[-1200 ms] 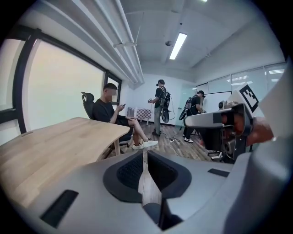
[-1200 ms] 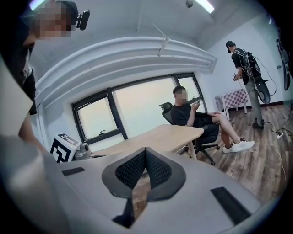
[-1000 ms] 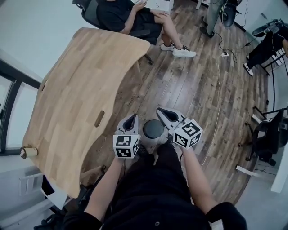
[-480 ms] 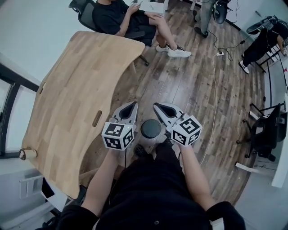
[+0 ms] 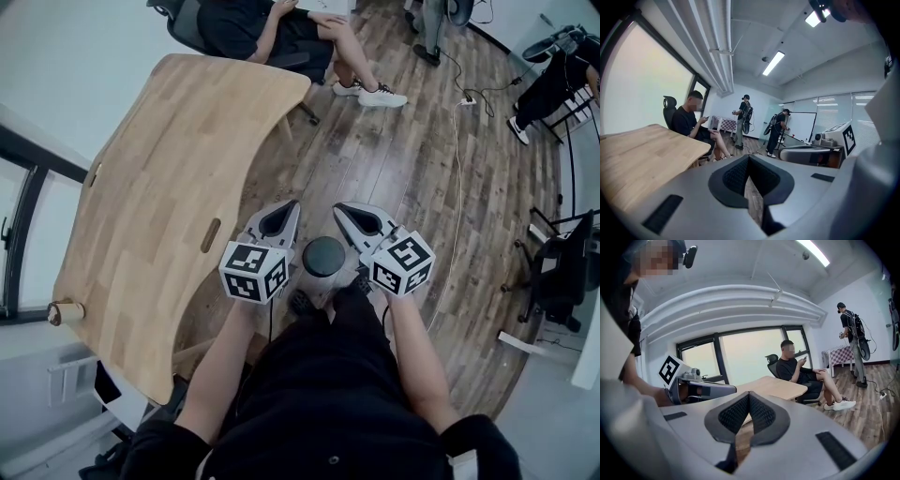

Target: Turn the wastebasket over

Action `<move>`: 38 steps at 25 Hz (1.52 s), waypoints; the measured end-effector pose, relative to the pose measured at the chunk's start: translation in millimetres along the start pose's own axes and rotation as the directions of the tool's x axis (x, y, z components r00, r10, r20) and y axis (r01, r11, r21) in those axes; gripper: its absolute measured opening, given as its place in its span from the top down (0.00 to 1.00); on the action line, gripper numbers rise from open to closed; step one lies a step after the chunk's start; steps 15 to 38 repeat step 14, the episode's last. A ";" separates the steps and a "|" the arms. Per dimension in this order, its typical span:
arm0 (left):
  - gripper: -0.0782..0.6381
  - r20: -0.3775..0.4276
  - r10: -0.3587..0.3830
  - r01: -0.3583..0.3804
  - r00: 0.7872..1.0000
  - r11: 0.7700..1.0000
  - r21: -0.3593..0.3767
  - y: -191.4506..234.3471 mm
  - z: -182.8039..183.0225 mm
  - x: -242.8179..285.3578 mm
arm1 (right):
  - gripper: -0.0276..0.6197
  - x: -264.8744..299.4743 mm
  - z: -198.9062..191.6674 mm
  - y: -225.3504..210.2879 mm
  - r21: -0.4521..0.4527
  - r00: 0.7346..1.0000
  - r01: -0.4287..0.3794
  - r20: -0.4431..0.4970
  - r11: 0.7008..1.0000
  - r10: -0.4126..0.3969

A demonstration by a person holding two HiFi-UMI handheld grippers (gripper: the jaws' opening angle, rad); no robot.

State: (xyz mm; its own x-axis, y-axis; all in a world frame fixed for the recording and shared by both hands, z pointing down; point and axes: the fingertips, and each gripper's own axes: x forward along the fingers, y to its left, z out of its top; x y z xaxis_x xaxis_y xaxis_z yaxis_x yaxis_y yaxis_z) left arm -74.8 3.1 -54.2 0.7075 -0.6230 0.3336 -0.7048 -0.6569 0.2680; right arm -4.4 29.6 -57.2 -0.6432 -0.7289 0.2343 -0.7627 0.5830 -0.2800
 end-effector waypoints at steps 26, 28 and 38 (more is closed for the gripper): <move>0.87 -0.016 -0.037 0.037 0.999 0.999 -0.003 -8.5 -5.0 1.3 | 0.91 -3.8 0.4 -4.2 -0.012 1.000 0.018 -0.008 1.000 -0.018; 0.87 -0.016 -0.037 0.037 0.999 0.999 -0.003 -8.5 -5.0 1.3 | 0.91 -3.8 0.4 -4.2 -0.012 1.000 0.018 -0.008 1.000 -0.018; 0.87 -0.016 -0.037 0.037 0.999 0.999 -0.003 -8.5 -5.0 1.3 | 0.91 -3.8 0.4 -4.2 -0.012 1.000 0.018 -0.008 1.000 -0.018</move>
